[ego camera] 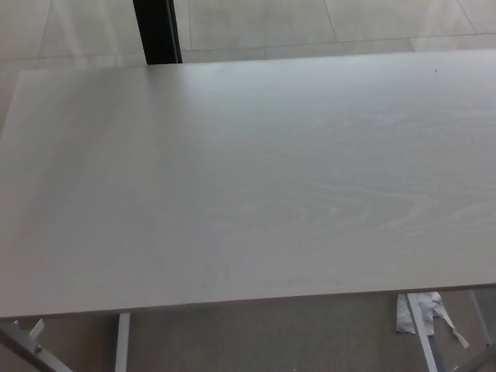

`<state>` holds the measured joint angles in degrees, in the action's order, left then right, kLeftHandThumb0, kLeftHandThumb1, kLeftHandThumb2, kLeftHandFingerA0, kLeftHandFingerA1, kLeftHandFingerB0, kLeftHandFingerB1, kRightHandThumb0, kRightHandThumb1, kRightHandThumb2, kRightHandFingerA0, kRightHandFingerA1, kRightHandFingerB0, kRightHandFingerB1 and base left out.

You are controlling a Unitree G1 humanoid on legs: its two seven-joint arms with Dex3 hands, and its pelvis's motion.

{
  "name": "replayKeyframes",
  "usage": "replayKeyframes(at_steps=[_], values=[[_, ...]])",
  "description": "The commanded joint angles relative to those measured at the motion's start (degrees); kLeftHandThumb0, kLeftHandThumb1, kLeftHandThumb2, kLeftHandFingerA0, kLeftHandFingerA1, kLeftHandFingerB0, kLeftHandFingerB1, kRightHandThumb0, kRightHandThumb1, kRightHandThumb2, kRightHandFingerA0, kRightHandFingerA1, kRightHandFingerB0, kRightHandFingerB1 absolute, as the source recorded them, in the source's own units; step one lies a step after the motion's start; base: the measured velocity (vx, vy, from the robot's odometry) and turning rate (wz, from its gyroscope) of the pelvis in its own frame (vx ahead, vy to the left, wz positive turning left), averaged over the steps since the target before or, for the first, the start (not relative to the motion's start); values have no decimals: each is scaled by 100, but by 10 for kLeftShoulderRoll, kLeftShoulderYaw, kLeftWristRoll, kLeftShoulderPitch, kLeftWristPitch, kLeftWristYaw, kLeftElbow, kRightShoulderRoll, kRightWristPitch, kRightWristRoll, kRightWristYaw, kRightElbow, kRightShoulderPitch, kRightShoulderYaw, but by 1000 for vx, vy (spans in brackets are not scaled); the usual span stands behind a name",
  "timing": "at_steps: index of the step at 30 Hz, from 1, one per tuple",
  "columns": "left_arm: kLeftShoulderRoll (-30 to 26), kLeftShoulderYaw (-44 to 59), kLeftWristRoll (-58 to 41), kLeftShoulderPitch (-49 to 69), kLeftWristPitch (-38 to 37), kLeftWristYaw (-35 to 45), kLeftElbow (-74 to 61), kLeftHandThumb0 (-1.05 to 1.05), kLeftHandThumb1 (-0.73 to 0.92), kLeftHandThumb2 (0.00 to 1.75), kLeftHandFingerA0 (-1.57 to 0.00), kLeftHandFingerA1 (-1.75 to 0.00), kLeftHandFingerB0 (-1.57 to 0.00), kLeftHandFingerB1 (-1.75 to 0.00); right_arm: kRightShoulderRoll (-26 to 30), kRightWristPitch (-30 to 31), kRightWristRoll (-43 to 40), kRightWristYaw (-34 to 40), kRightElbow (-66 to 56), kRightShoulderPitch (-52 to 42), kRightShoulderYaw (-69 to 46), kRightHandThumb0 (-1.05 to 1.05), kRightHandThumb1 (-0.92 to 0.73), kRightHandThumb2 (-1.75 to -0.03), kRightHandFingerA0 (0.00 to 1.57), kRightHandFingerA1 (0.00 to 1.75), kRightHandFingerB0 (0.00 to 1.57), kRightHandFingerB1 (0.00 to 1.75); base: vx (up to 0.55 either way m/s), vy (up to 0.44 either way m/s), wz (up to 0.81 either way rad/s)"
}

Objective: Pick up a bottle and hand it

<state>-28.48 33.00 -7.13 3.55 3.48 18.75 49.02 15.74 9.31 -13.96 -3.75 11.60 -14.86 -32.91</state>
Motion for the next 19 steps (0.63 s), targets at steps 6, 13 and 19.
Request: replayKeyframes(at_steps=[6,13,19], values=[[-4,14,-43,23,-46,8,-2,-66,62,59,-76,-53,-56,-40,-1,19,-6,8,-18,-12,-3,-67,-58,-61,127,161,33,54,0,0,0],[-13,0,-42,39,-54,25,0,-69,62,60,-69,-50,-44,-37,0,23,-9,5,-23,-13,-2,-73,-49,-80,132,150,28,58,0,0,0],[-16,0,-53,42,-44,33,-1,-71,60,59,-69,-51,-44,-36,-5,27,-11,7,-31,-20,-4,-74,-48,-80,132,150,28,58,0,0,0]])
